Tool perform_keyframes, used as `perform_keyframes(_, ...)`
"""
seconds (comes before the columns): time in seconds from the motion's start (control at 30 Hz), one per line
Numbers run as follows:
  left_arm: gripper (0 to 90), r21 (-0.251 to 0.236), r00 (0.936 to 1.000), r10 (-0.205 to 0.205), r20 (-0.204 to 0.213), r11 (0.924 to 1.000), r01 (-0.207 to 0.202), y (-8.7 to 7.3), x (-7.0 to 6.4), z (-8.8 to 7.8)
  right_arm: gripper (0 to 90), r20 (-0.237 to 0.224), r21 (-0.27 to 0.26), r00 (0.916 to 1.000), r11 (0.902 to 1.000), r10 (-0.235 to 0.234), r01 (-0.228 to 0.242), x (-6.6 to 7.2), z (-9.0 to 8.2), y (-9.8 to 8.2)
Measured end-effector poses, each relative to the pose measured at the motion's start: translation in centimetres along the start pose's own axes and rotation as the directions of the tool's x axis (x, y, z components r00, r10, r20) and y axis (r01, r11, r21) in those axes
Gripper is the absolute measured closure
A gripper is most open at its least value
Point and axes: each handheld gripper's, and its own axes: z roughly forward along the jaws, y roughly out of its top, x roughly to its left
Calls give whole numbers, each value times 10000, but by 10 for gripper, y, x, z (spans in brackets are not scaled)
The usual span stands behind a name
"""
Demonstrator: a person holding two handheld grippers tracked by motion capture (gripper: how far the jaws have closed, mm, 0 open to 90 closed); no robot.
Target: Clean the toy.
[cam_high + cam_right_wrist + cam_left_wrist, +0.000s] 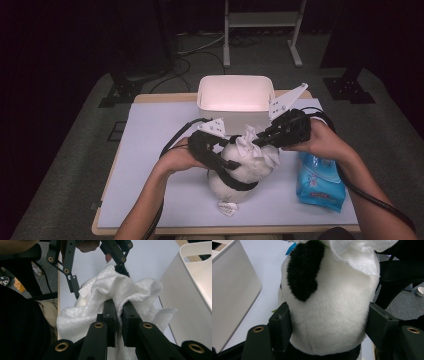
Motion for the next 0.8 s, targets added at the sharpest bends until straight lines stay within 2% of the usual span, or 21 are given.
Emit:
perform_keyframes(0.3,210,-137,9999,-28,162,9999,30,-1,0,4,828,-185,-251,9996,9994,224,-229,-2,0,-15)
perform_keyframes(0.43,204,-73,9997,-59,243,10000,61,-4,0,4,828,-178,-292,9994,9991,299,-304,-1,-2,-21)
perform_keyframes(0.6,202,161,9996,-119,256,9998,115,-11,0,6,829,14,-191,9994,9992,352,-351,-1,-7,-28)
perform_keyframes(0.8,183,575,9995,-214,213,9981,201,-23,2,11,828,-19,-222,9991,9988,434,-434,-1,-9,-34)
